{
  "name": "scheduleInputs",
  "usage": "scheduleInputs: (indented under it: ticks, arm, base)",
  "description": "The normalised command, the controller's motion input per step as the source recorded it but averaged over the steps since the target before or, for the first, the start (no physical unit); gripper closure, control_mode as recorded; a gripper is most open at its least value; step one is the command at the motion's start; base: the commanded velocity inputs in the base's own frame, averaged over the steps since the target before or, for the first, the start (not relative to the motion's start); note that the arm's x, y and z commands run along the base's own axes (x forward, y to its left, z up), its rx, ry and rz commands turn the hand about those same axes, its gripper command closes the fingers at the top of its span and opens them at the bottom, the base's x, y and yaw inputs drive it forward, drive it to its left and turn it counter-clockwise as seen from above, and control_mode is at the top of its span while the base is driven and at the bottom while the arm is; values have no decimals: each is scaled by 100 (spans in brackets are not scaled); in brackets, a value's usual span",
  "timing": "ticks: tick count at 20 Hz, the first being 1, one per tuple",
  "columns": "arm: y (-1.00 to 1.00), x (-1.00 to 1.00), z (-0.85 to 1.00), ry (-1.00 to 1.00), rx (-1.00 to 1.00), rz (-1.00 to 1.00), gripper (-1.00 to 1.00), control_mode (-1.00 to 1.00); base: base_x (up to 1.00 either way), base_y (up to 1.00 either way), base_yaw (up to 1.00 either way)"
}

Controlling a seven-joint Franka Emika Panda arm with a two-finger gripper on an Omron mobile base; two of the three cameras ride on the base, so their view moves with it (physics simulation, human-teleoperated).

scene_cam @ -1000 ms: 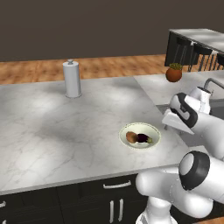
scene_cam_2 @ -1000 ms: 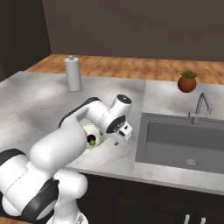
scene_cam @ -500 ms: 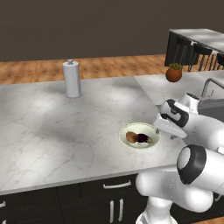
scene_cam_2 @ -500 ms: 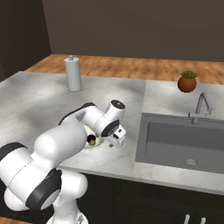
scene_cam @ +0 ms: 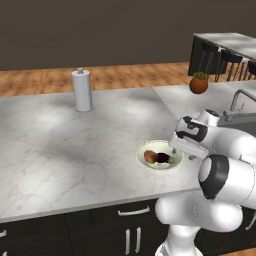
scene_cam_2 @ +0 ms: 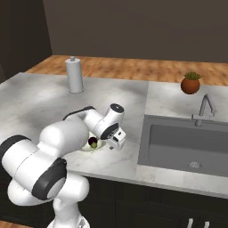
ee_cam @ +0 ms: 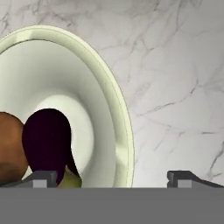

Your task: Dump the eggplant and potato from the bowl so the bowl can be washed. Place the bowl in the sink after clearing the leftovers.

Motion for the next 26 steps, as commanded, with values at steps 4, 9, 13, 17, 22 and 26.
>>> scheduleInputs:
  ticks: [4, 9, 13, 17, 22, 26]
  arm:
    - [0, 17, -22, 0, 1, 0, -100, -100]
    - [0, 5, -15, 0, 1, 0, -100, -100]
    - [0, 1, -6, 0, 2, 0, -100, -100]
    - [0, 0, -13, 0, 1, 0, -100, -100]
    - [0, 0, -18, 0, 0, 0, -100, -100]
    - [0, 0, -8, 0, 0, 0, 100, -100]
  base:
    - [0, 0, 0]
    - [0, 0, 0]
    - [0, 0, 0]
    - [0, 0, 0]
    - [0, 0, 0]
    - [0, 0, 0]
